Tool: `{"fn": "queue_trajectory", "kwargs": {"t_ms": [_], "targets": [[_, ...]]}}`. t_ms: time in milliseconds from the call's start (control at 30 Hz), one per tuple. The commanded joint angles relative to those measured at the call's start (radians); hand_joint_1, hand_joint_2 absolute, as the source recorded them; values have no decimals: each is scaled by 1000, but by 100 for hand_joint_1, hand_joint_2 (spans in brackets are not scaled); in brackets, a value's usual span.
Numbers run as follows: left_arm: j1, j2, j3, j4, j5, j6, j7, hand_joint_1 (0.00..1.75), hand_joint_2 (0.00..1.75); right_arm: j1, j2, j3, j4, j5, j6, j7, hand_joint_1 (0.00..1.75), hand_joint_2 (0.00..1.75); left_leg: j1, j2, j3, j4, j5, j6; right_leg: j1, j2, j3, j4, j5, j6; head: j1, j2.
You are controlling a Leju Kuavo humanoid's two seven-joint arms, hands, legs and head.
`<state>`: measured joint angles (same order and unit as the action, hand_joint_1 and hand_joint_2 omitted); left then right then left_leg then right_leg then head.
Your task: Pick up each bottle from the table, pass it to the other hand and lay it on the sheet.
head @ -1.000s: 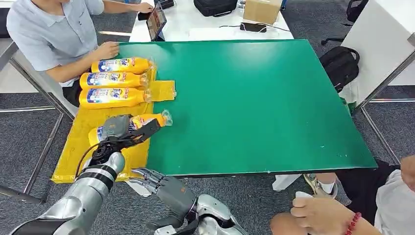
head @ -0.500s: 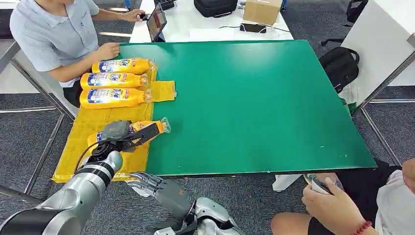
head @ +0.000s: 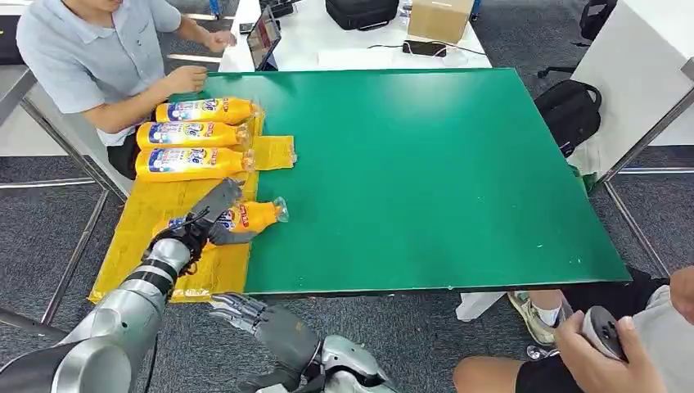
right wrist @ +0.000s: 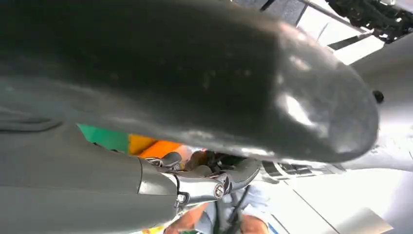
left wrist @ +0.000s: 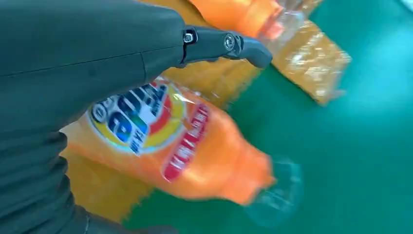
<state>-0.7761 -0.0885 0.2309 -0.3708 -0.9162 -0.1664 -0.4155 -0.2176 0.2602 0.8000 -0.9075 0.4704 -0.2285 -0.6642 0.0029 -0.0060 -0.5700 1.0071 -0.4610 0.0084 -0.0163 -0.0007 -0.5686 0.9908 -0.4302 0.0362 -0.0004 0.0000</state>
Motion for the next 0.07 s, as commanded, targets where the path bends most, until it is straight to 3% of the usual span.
{"fn": "queue_trajectory", "kwargs": {"t_ms": [33,67], "targets": [[43,-11,136,-22,109,-49,-134,0,175,-13,-36,82,74,-22,-35,-34,0,0,0,1,2,-1,0,0,0,1,2,-1,0,-1,0,0],[43,-11,136,-22,109,-49,-134,0,175,-13,-36,82,74,-22,-35,-34,0,0,1,1,3,-2,0,-1,1,1,3,-2,0,-2,0,0]]}}
